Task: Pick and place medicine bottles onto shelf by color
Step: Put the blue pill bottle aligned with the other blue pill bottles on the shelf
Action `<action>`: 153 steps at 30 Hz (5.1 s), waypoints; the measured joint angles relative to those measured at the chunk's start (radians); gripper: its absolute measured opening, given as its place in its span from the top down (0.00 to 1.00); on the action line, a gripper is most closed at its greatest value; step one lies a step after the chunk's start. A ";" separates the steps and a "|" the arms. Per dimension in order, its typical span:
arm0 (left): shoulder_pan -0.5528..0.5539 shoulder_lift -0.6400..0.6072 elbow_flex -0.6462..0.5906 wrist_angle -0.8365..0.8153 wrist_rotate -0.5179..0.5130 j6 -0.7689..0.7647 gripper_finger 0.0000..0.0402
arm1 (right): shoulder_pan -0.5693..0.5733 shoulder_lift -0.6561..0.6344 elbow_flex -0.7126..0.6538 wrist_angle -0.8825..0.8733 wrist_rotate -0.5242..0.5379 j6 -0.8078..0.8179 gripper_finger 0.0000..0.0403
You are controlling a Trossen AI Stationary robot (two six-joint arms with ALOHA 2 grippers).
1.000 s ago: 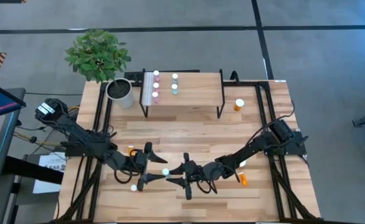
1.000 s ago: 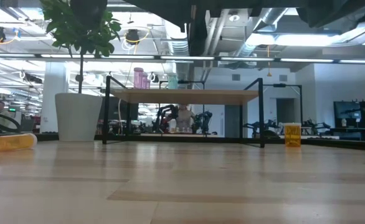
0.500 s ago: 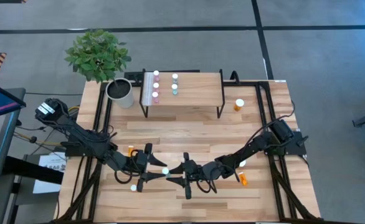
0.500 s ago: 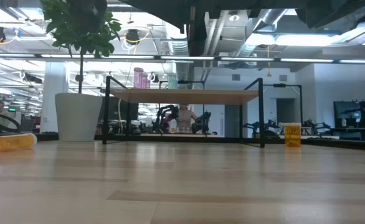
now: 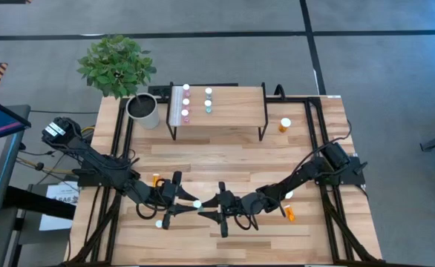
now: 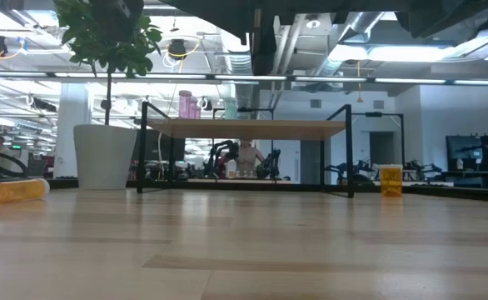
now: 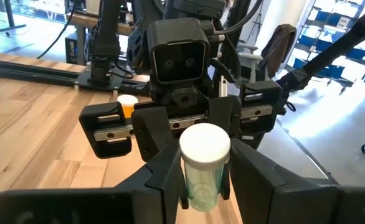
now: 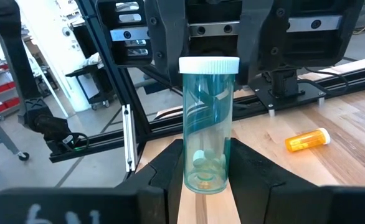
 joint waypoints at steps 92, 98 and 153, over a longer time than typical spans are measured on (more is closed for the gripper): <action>0.825 0.123 0.360 -0.505 0.056 0.093 0.69 | 0.108 -0.700 -0.419 -0.545 0.411 -0.058 0.31; 0.822 0.135 0.359 -0.506 -0.028 0.072 0.69 | 0.130 -0.700 -0.419 -0.544 0.411 -0.049 0.31; 0.650 0.317 0.293 -0.129 -0.533 0.000 0.69 | 0.139 -0.698 -0.418 -0.518 0.415 -0.033 0.31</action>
